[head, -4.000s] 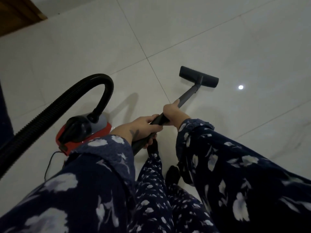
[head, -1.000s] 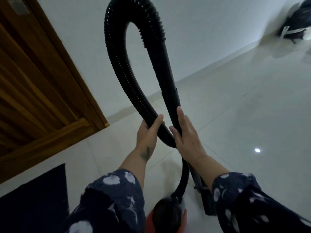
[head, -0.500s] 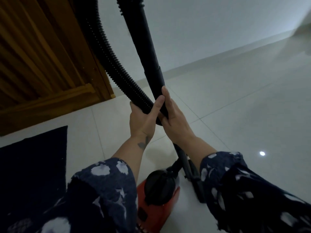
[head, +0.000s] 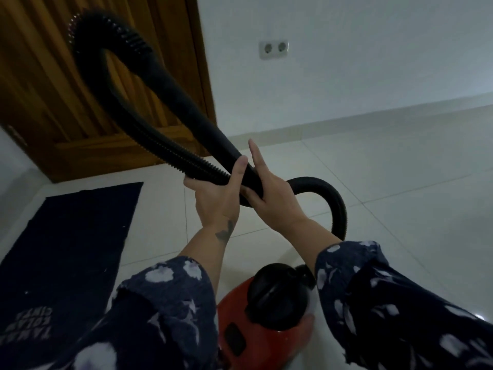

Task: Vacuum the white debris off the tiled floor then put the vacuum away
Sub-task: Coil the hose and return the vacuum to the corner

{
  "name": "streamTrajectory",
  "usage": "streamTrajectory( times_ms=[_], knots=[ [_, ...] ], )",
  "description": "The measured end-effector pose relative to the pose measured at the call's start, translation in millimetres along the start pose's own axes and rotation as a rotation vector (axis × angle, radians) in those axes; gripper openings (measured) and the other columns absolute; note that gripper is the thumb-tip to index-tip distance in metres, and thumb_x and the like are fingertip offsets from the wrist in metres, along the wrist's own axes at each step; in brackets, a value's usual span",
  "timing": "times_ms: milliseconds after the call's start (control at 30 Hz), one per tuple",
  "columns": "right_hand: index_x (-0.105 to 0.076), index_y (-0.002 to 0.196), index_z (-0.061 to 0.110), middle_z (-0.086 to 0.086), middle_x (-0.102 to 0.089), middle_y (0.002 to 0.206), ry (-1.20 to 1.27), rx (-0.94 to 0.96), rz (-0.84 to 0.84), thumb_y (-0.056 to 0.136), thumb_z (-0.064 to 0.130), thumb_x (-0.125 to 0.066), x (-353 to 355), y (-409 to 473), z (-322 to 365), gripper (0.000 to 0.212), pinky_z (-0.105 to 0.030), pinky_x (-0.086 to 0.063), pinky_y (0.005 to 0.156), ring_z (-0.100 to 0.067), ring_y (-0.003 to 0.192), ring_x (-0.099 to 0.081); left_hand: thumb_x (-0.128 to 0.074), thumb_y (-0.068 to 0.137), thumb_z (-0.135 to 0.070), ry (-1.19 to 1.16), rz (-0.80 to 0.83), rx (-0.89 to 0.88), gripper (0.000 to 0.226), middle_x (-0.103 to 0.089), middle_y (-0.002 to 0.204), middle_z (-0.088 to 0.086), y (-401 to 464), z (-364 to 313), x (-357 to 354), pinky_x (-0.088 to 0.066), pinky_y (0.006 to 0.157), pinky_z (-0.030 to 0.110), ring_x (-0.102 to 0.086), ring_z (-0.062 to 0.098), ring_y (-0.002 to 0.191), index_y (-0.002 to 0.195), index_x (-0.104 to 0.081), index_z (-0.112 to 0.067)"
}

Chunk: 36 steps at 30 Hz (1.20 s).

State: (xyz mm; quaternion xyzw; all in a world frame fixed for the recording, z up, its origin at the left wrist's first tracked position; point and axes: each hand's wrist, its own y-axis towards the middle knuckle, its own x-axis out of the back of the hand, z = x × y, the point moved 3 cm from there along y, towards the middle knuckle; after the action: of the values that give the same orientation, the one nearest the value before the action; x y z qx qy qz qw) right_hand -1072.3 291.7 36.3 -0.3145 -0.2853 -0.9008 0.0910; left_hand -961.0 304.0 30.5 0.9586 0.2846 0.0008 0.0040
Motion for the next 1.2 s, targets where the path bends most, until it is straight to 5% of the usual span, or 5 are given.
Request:
streamTrajectory(
  times_ms=[167, 467, 667, 967, 1200],
  knots=[
    [0.004, 0.152, 0.026, 0.009, -0.054, 0.083, -0.005, 0.051, 0.073, 0.094, 0.024, -0.055, -50.3, -17.5, 2.8, 0.082, -0.019, -0.039, 0.067, -0.005, 0.066, -0.053, -0.079, 0.064, -0.055, -0.116, -0.11, 0.06, 0.113, -0.051, 0.136, 0.01, -3.6, 40.5, 35.8, -0.051, 0.1, 0.051, -0.057, 0.03, 0.12, 0.148, -0.01, -0.025],
    [0.007, 0.149, 0.04, 0.009, -0.062, 0.094, -0.007, 0.182, 0.288, 0.088, 0.03, -0.063, -91.7, -46.2, -13.7, 0.094, -0.02, -0.042, 0.075, -0.006, 0.078, -0.06, -0.076, 0.071, -0.038, -0.019, -0.288, 0.136, 0.085, -0.053, 0.107, 0.001, -15.8, 68.1, 72.5, -0.055, 0.089, 0.035, -0.06, 0.021, 0.095, 0.137, -0.027, -0.015],
    [0.013, 0.143, 0.045, -0.004, -0.058, 0.114, -0.364, 0.496, 0.341, 0.081, 0.034, -0.068, -79.9, -55.9, -61.8, 0.103, -0.055, -0.036, 0.102, -0.022, 0.104, -0.053, -0.075, 0.073, -0.035, -0.011, -0.318, 0.155, 0.082, -0.054, 0.109, 0.002, -18.2, 73.4, 68.7, -0.056, 0.093, 0.043, -0.06, 0.023, 0.099, 0.136, -0.028, -0.014],
    [-0.001, 0.142, 0.052, -0.007, -0.053, 0.084, -0.368, 0.508, 0.292, 0.091, 0.02, -0.058, -89.1, -73.9, -88.3, 0.083, -0.038, -0.047, 0.072, -0.025, 0.07, -0.051, -0.063, 0.087, -0.053, 0.026, -0.239, 0.092, 0.106, -0.045, 0.147, 0.011, -24.0, 108.7, 53.4, -0.043, 0.109, 0.048, -0.051, 0.031, 0.129, 0.156, 0.013, -0.025],
    [-0.014, 0.143, 0.046, -0.008, -0.054, 0.079, -0.344, 0.532, 0.247, 0.089, 0.019, -0.059, -88.9, -75.9, -94.4, 0.075, -0.032, -0.042, 0.061, -0.027, 0.063, -0.053, -0.043, 0.09, -0.065, 0.363, 0.069, -0.176, 0.097, -0.022, 0.16, -0.006, -62.1, 157.0, 51.7, -0.041, 0.105, 0.033, -0.046, 0.007, 0.128, 0.151, 0.026, -0.034]
  ],
)
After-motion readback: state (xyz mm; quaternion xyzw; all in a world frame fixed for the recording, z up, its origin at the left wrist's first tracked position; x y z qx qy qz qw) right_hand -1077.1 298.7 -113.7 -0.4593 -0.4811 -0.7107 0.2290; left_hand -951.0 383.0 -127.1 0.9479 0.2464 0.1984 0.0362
